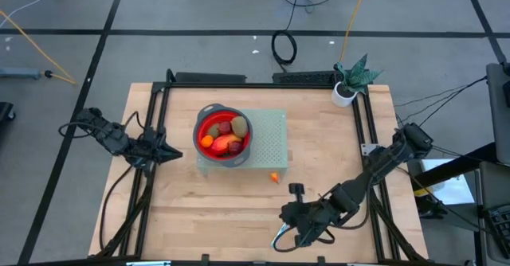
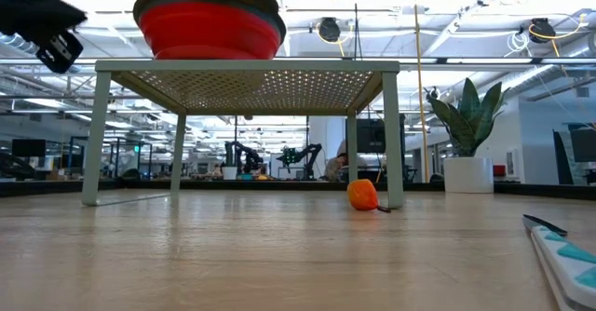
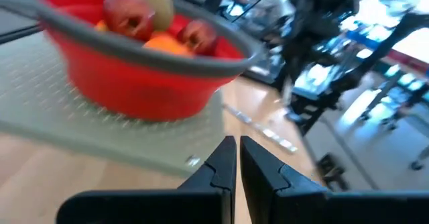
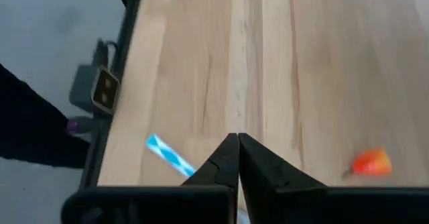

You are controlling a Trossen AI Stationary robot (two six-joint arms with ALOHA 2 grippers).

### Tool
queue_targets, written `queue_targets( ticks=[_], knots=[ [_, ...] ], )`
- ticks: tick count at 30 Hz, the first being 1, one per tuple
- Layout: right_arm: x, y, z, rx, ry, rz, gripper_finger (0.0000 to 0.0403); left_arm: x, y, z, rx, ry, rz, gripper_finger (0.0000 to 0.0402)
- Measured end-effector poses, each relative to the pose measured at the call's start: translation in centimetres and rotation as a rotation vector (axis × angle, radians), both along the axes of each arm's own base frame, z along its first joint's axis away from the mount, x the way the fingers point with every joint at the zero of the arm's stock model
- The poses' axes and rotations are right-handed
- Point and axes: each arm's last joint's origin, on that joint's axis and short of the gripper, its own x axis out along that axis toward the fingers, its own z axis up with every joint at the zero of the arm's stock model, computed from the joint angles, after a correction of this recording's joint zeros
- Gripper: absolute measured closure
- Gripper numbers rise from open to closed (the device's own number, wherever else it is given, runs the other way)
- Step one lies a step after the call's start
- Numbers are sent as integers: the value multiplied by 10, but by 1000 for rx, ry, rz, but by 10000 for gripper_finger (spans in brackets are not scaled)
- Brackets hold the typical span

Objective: Pick & Place Fruit
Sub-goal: Put the orange pear into the red strainer bowl on the shelf

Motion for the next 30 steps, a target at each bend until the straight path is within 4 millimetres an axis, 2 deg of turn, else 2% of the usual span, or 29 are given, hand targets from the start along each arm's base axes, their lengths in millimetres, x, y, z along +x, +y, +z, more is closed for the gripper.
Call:
queue_targets(
  ticks=[9, 14, 19, 23, 30],
  knots=[
    [-13, 7, -6, -23, 13, -30, 402, 1, -2, 12, 23, -123, -52, 383],
    [-22, 1, -13, 40, -15, -72, 402, 1, -3, 13, -8, -121, -74, 399],
    [-37, -15, -19, 112, -117, -97, 402, 1, -4, 13, -37, -116, -100, 396],
    [-45, -32, -33, 178, -195, -122, 402, 1, -4, 13, -33, -116, -101, 398],
    [-30, -55, -50, 158, -291, -141, 403, 1, -4, 12, -30, -114, -98, 400]
  ],
)
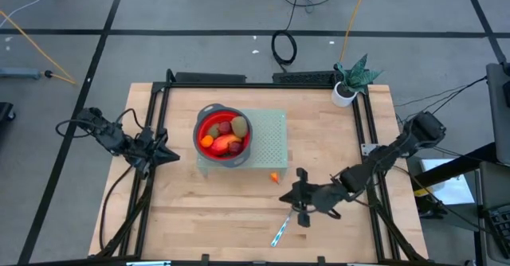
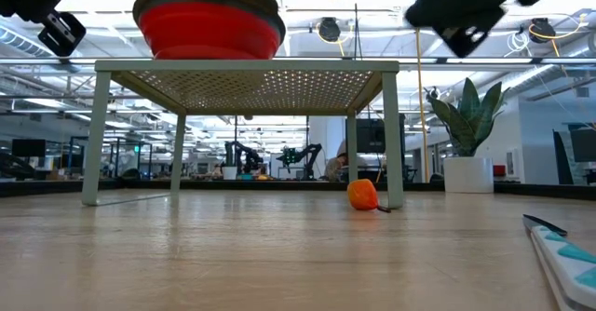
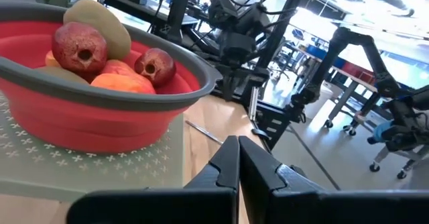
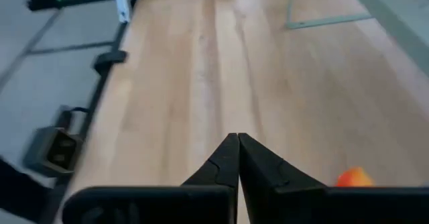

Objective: Pick & Place Fruit
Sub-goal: Put the orange pear into the red strainer bowl on the shelf

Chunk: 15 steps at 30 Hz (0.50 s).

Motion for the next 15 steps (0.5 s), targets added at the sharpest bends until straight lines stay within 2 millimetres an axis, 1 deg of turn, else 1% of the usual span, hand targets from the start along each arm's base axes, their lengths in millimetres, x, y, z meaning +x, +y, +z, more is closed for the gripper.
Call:
queue_targets(
  ticks=[5, 9, 12, 15],
  knots=[
    [15, -4, 2, -72, 0, 1, 403, 0, 1, 0, 4, 2, 25, 396],
    [22, -2, 2, -105, 54, -2, 403, 0, 1, 0, 11, 2, 25, 399],
    [31, 4, 7, -98, 95, -22, 403, 0, 1, -1, 16, 9, 25, 393],
    [41, 14, 9, -130, 173, -27, 403, 0, 1, -2, 24, 14, 20, 396]
  ],
)
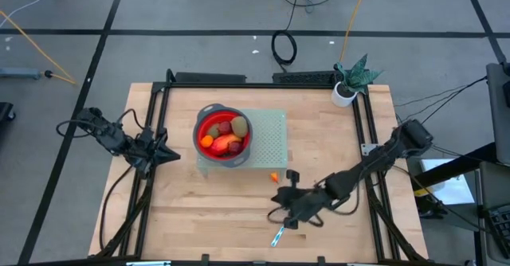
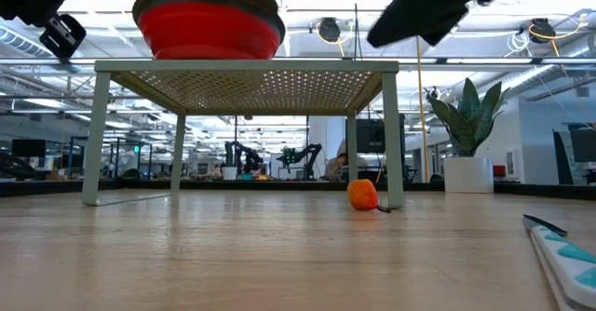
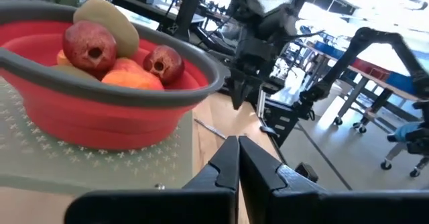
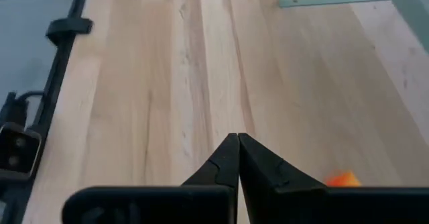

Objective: Pick & Place Fruit
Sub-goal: Put the orange pear into the red strainer bowl on the shelf

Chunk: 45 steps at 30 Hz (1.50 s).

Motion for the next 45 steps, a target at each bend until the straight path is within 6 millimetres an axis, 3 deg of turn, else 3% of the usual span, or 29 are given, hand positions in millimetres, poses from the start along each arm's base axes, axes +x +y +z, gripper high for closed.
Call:
queue_targets(
  ticks=[6, 11, 23, 35, 45],
  knots=[
    [28, 25, 1, -81, 107, -83, 403, 0, -1, -2, 1, 21, -41, 393],
    [38, 33, 1, -51, 109, -186, 403, -1, -2, -2, 10, 19, -71, 394],
    [19, 49, -16, 98, 119, -472, 403, -1, -3, -2, 25, 19, -103, 395],
    [24, 49, -14, 146, 87, -481, 403, -1, -3, -2, 0, 24, -102, 397],
    [33, 47, -15, 329, 35, -563, 403, -1, -3, -2, 66, 6, -107, 385]
  ],
)
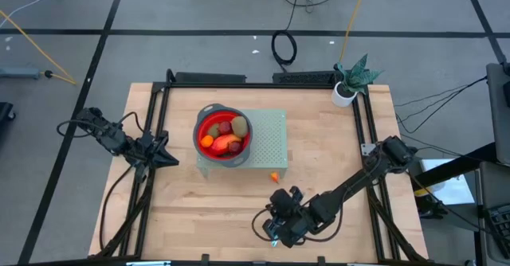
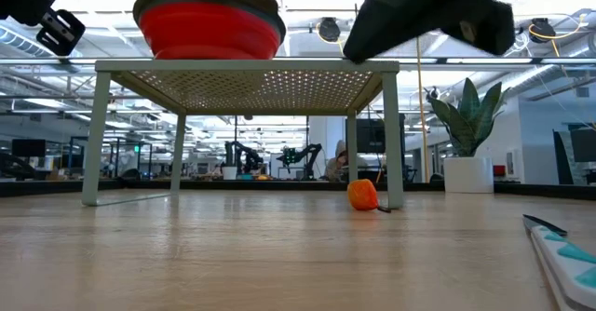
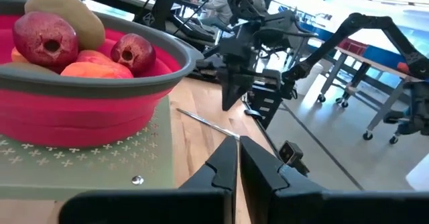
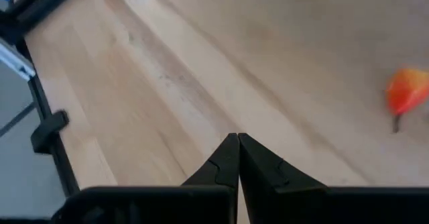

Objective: Pick & Place Fruit
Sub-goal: Put the orange pear into the red strainer bowl on the shelf

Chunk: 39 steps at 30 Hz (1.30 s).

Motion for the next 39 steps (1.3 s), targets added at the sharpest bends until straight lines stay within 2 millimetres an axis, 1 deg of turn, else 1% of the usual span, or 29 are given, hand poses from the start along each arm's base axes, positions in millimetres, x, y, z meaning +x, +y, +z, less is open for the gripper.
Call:
queue_targets(
  ticks=[6, 8, 12, 16, 18, 22, 27, 31, 35, 39],
  knots=[
    [5, -1, -12, 207, -11, 6, 403, 0, 0, 0, -11, 3, -3, 399],
    [4, -3, -18, 238, 1, 0, 403, 0, -1, 0, -13, 4, -22, 399],
    [2, -7, -20, 156, -8, -54, 403, 0, -1, 0, -15, 6, -45, 390],
    [-3, -12, -23, 109, 29, -101, 403, -1, -2, 0, -23, 7, -59, 389],
    [-5, -10, -24, 113, 42, -90, 403, -1, -2, 1, -32, 1, -73, 395],
    [-10, -2, -24, 116, 81, -13, 403, -1, -3, 6, -60, -42, -97, 399],
    [-27, 10, -23, 67, 104, -1, 403, 0, -3, 18, -100, -147, -94, 400],
    [-43, 18, -16, -14, 86, 5, 403, 10, -10, 24, -73, -176, -94, 401],
    [-59, 19, -7, -52, 117, 16, 403, 25, -19, 36, -26, -107, -95, 401],
    [-77, 16, 7, -176, 101, 10, 403, 43, -32, 56, 34, -47, -98, 401]
  ],
)
